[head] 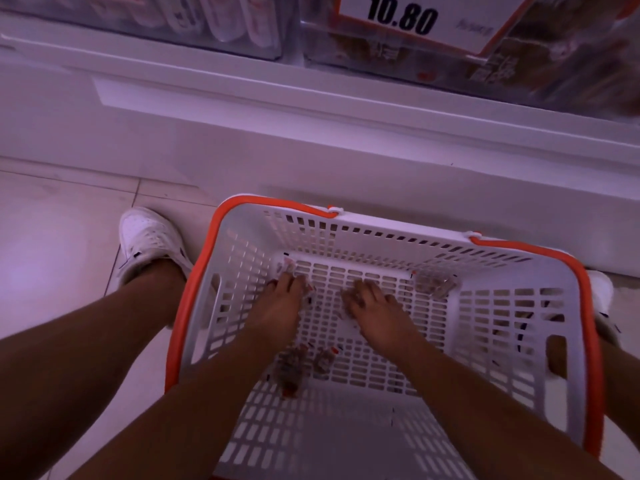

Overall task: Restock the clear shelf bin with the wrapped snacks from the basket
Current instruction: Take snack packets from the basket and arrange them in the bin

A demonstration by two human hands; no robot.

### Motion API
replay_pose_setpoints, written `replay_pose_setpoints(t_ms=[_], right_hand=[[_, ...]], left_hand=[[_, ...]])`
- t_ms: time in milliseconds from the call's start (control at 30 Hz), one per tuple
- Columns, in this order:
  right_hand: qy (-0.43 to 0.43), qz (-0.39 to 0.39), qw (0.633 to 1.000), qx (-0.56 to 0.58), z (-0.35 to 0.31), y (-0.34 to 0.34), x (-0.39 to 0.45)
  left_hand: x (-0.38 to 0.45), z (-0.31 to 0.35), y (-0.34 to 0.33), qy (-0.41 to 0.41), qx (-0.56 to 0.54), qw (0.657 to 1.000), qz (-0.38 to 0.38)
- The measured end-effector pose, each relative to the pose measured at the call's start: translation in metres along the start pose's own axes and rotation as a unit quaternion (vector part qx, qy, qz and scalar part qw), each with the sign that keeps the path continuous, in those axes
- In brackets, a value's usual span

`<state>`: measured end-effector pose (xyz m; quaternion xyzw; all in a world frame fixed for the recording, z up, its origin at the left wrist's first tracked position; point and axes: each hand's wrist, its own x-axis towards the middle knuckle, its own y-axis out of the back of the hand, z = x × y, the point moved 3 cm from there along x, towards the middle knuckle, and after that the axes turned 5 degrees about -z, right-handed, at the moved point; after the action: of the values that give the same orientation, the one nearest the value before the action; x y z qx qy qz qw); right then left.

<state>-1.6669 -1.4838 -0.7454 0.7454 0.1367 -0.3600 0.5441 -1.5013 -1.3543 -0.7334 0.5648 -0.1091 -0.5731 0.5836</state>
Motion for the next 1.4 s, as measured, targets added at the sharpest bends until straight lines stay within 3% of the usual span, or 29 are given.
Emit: replay_pose_setpoints(t_ms=[133,300,367,433,500,567,633,700,767,933,1067,1167,1233,1300,1333,1400], right_hand=[[0.028,0.0,0.998,-0.063,-0.004,-0.02,-0.013],[0.032,0.029,0.996,-0.079,-0.011,-0.035,-0.023],[0.035,0.041,0.995,-0.08,-0.014,-0.036,-0.02],[0.008,0.015,1.0,0.003,-0.018,-0.034,-0.014],[-0.052,0.018,0.993,0.109,-0.018,-0.031,-0.008],[-0.095,0.023,0.965,0.244,-0.017,-0.028,-0.005],[-0.125,-0.001,0.904,0.409,-0.016,-0.028,-0.004],[-0.144,-0.004,0.829,0.54,-0.015,-0.028,-0.005],[-0.149,0.016,0.797,0.585,-0.013,-0.03,-0.007],[-0.157,0.009,0.865,0.476,-0.01,-0.034,-0.007],[-0.166,0.003,0.868,0.467,-0.023,-0.03,0.003],[-0.178,0.05,0.896,0.404,-0.032,-0.026,0.006],[-0.14,0.05,0.924,0.352,-0.042,-0.027,0.013],[-0.058,0.036,0.972,0.223,-0.058,-0.028,0.019],[-0.038,0.036,0.977,0.206,-0.063,-0.029,0.021],[-0.08,0.046,0.956,0.28,-0.065,-0.033,0.018]], left_hand=[[0.007,0.012,-0.009,0.016,0.156,0.987,-0.033],[0.013,0.03,-0.029,-0.042,0.205,0.975,-0.079],[0.014,0.024,-0.035,-0.027,0.201,0.976,-0.083],[0.013,0.015,-0.037,-0.005,0.167,0.981,-0.1],[0.014,0.007,-0.035,0.019,0.052,0.992,-0.111],[0.017,0.002,-0.025,0.078,-0.132,0.985,-0.08],[0.022,-0.001,-0.011,0.109,-0.23,0.966,-0.042],[0.027,-0.001,-0.001,0.074,-0.243,0.966,-0.038],[0.028,-0.001,0.003,0.046,-0.232,0.97,-0.058],[0.018,-0.007,-0.013,0.045,-0.167,0.979,-0.111],[0.011,-0.01,-0.019,0.037,-0.177,0.981,-0.07],[0.003,0.0,-0.029,0.003,-0.068,0.994,-0.088],[-0.003,0.008,-0.036,0.001,-0.008,0.994,-0.11],[-0.005,0.012,-0.04,0.027,0.022,0.994,-0.108],[-0.005,0.014,-0.041,0.031,0.047,0.993,-0.103],[-0.006,0.02,-0.045,0.018,0.11,0.99,-0.083]])
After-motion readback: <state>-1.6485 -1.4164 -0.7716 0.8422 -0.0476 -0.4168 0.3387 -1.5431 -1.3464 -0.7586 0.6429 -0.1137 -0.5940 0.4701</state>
